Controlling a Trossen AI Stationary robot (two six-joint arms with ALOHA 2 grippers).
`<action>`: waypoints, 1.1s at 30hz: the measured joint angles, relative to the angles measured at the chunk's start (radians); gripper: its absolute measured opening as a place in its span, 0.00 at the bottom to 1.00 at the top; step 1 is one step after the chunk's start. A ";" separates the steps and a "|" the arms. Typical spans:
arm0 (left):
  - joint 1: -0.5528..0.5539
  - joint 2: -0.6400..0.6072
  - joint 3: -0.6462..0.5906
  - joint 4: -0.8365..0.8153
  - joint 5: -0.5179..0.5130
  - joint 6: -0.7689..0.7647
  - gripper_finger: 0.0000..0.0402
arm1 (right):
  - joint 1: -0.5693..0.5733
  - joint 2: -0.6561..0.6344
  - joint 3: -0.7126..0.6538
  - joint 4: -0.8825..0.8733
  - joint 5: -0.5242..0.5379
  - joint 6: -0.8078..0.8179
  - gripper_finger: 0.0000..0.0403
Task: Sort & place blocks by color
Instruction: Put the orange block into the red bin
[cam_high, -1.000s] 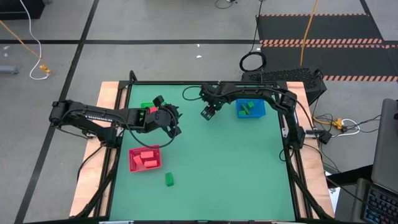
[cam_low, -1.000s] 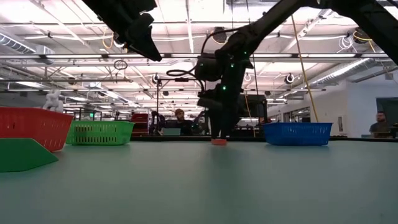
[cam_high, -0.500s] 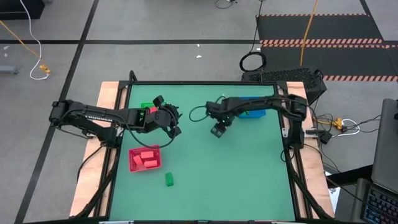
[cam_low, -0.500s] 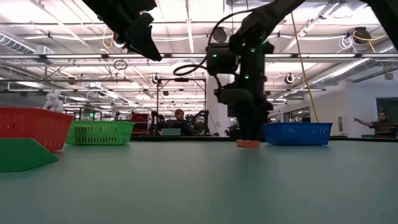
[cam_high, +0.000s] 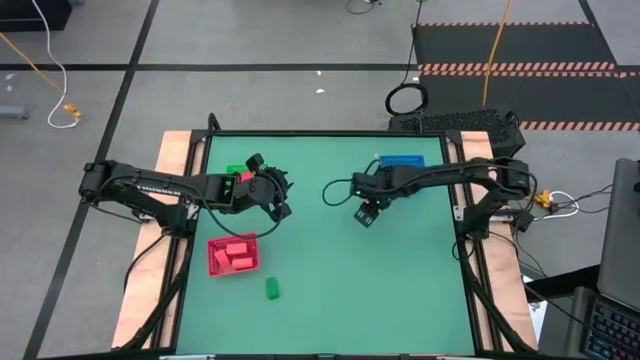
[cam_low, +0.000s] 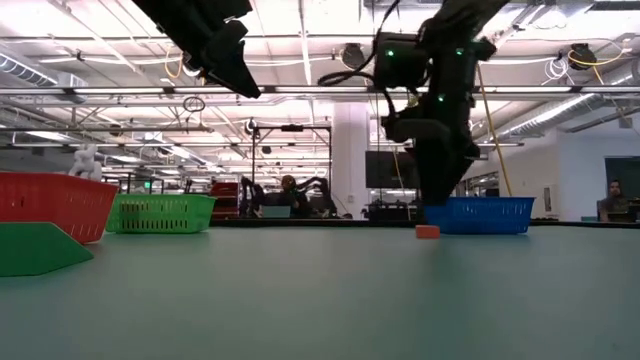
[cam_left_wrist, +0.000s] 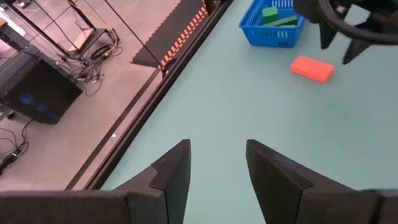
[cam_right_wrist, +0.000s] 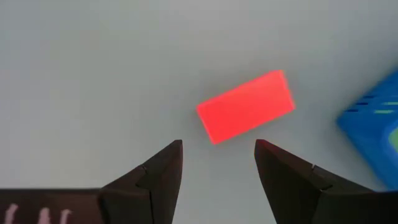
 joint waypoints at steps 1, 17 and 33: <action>0.000 0.000 0.000 0.000 0.000 0.000 0.40 | -0.001 -0.008 -0.024 0.015 -0.021 -0.026 0.49; 0.000 0.000 0.000 0.000 0.000 -0.003 0.40 | 0.068 -0.038 -0.063 0.091 0.007 -0.965 0.86; 0.000 0.000 0.000 -0.006 0.000 -0.003 0.40 | -0.027 -0.039 -0.106 0.196 0.067 -1.674 0.79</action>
